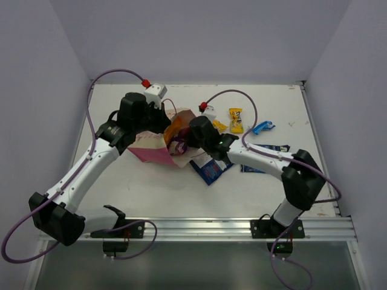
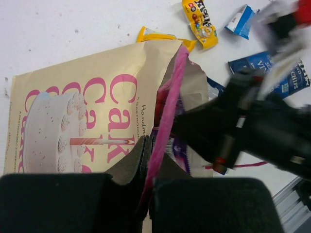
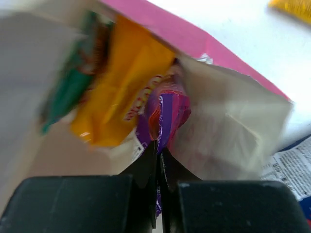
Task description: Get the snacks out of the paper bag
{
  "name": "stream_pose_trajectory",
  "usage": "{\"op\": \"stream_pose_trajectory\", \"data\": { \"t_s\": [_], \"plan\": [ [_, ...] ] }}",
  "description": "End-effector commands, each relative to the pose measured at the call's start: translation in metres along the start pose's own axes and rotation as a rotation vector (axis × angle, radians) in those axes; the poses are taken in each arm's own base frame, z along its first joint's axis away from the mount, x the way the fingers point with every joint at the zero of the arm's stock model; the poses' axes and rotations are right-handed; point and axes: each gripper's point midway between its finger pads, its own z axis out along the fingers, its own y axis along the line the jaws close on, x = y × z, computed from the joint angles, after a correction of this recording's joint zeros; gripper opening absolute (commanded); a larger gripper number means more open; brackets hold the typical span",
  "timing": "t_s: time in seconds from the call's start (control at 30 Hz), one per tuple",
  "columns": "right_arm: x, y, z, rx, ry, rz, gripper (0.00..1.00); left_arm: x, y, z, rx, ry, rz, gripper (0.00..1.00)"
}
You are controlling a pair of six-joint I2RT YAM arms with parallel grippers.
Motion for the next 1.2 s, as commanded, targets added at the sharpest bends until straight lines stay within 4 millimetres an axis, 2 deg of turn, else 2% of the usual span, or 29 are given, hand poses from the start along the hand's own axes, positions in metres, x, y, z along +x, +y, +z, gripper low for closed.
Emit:
{"op": "stream_pose_trajectory", "data": {
  "t_s": [0.0, 0.03, 0.07, 0.13, 0.17, 0.23, 0.27, 0.33, 0.37, 0.4, 0.47, 0.57, 0.6, 0.63, 0.67, 0.7, 0.73, 0.77, 0.8, 0.83, 0.87, 0.9, 0.93, 0.97, 1.03, 1.07, 1.13, 1.17],
  "plan": [
    [-0.066, 0.035, -0.064, -0.173, -0.152, -0.081, 0.0, -0.012, 0.009, 0.003, -0.05, -0.035, 0.026, 0.0],
    [-0.069, 0.035, -0.075, -0.192, -0.15, -0.097, 0.0, -0.012, 0.009, 0.003, -0.052, -0.035, 0.027, 0.0],
    [-0.081, 0.039, -0.098, -0.237, -0.176, -0.097, 0.0, -0.012, 0.011, 0.004, -0.064, -0.036, 0.028, 0.0],
    [-0.088, 0.041, -0.12, -0.294, -0.171, -0.145, 0.0, -0.013, 0.013, 0.005, -0.072, -0.036, 0.031, 0.0],
    [-0.101, 0.042, -0.143, -0.325, -0.201, -0.143, 0.0, -0.013, 0.014, 0.005, -0.076, -0.035, 0.032, 0.0],
    [-0.116, 0.026, -0.157, -0.303, -0.223, -0.153, 0.0, -0.014, 0.014, 0.006, -0.076, -0.035, 0.037, 0.0],
    [-0.135, 0.01, -0.171, -0.286, -0.275, -0.125, 0.0, -0.013, 0.015, 0.006, -0.08, -0.031, 0.039, 0.0],
    [-0.151, -0.011, -0.183, -0.264, -0.318, -0.098, 0.0, -0.012, 0.015, 0.005, -0.083, -0.028, 0.043, 0.0],
    [-0.171, -0.034, -0.194, -0.213, -0.391, -0.074, 0.0, -0.011, 0.017, 0.004, -0.089, -0.021, 0.046, 0.0],
    [-0.181, -0.045, -0.2, -0.185, -0.428, -0.06, 0.0, -0.011, 0.017, 0.003, -0.092, -0.022, 0.049, 0.0],
    [-0.205, -0.076, -0.21, -0.109, -0.505, -0.029, 0.0, -0.01, 0.018, 0.002, -0.097, -0.019, 0.054, 0.0],
    [-0.23, -0.103, -0.218, -0.035, -0.569, 0.009, 0.0, -0.01, 0.018, 0.0, -0.098, -0.014, 0.062, 0.0],
    [-0.244, -0.124, -0.219, 0.025, -0.603, 0.038, 0.0, -0.011, 0.018, -0.001, -0.096, -0.017, 0.066, 0.0],
    [-0.248, -0.138, -0.209, 0.067, -0.592, 0.056, 0.0, -0.011, 0.017, -0.003, -0.093, -0.016, 0.069, 0.0],
    [-0.263, -0.159, -0.209, 0.115, -0.617, 0.092, 0.0, -0.011, 0.017, -0.004, -0.091, -0.019, 0.074, 0.0],
    [-0.271, -0.163, -0.203, 0.104, -0.618, 0.103, 0.0, -0.012, 0.016, -0.005, -0.087, -0.023, 0.077, 0.0],
    [-0.277, -0.175, -0.185, 0.122, -0.593, 0.117, 0.0, -0.013, 0.015, -0.007, -0.084, -0.025, 0.082, 0.0],
    [-0.287, -0.191, -0.179, 0.138, -0.597, 0.141, 0.0, -0.012, 0.015, -0.007, -0.083, -0.023, 0.088, 0.0],
    [-0.294, -0.192, -0.17, 0.112, -0.59, 0.142, 0.0, -0.013, 0.015, -0.008, -0.081, -0.026, 0.092, 0.0],
    [-0.299, -0.199, -0.145, 0.122, -0.557, 0.149, 0.0, -0.012, 0.014, -0.01, -0.08, -0.022, 0.094, 0.0],
    [-0.31, -0.213, -0.139, 0.126, -0.557, 0.152, 0.0, -0.011, 0.015, -0.01, -0.08, -0.019, 0.102, 0.0],
    [-0.317, -0.215, -0.127, 0.111, -0.553, 0.146, 0.0, -0.012, 0.014, -0.011, -0.078, -0.022, 0.105, 0.0],
    [-0.332, -0.21, -0.122, 0.085, -0.559, 0.133, 0.0, -0.01, 0.015, -0.012, -0.081, -0.014, 0.107, 0.0],
    [-0.329, -0.225, -0.094, 0.101, -0.511, 0.121, 0.0, -0.01, 0.015, -0.012, -0.077, -0.012, 0.116, 0.0],
    [-0.347, -0.222, -0.078, 0.053, -0.517, 0.093, 0.0, -0.01, 0.013, -0.014, -0.068, -0.012, 0.126, 0.0],
    [-0.341, -0.241, -0.053, 0.07, -0.469, 0.109, 0.0, -0.009, 0.013, -0.015, -0.066, -0.01, 0.134, 0.0],
    [-0.343, -0.249, -0.038, 0.054, -0.441, 0.114, 0.0, -0.009, 0.013, -0.016, -0.065, -0.008, 0.142, 0.0],
    [-0.34, -0.262, -0.031, 0.07, -0.426, 0.124, 0.0, -0.008, 0.013, -0.016, -0.064, -0.006, 0.153, 0.0]
  ]
}}
